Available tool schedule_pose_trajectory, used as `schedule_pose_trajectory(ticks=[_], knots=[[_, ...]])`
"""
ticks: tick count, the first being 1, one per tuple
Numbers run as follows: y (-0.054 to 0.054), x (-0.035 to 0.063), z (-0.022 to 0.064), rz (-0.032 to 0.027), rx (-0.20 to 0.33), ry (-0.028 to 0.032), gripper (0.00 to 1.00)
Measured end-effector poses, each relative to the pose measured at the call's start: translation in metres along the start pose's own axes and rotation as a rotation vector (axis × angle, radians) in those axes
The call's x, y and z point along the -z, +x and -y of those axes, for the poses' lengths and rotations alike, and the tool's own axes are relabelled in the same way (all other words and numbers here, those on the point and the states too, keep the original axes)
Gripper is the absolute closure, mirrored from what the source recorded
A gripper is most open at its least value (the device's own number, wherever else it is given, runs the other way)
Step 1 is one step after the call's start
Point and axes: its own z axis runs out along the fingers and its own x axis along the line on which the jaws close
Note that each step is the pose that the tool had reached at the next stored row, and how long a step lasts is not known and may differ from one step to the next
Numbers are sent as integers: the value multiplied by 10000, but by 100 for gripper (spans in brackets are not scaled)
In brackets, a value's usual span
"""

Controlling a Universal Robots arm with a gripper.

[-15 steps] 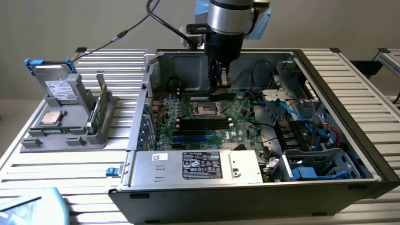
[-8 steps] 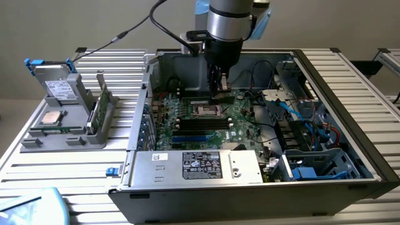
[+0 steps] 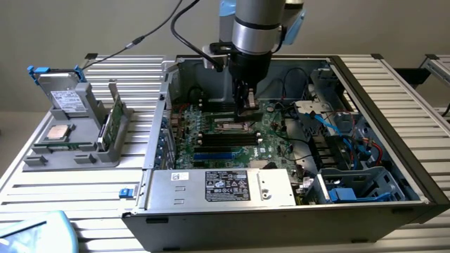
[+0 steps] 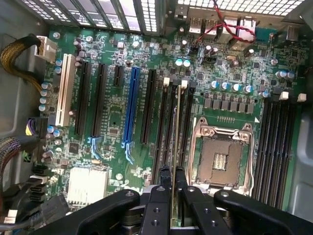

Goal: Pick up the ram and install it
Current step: 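Insert the ram into the slot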

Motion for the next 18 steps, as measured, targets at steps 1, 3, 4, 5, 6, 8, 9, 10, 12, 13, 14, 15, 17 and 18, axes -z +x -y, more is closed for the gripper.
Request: schedule_pose_trajectory(ticks=[1,3,4,5,6,8,9,10,12,13,14,15,17,18], knots=[[0,-18,1,-3,25,0,86],[-2,-55,-6,-5,54,1,86],[-4,-71,-15,-12,76,1,86],[-5,-81,-26,-34,103,-1,86],[-7,-90,-42,-76,122,-7,86],[-12,-101,-77,-215,120,-24,86],[-13,-103,-87,-321,114,-37,86],[-16,-107,-95,-447,106,-46,86],[-22,-112,-102,-737,86,-64,86],[-29,-114,-101,-858,78,-74,86],[-40,-119,-100,-944,72,-82,86],[-49,-129,-98,-976,65,-87,86],[-57,-160,-93,-978,-1,-92,86],[-58,-179,-90,-973,-67,-97,86]])
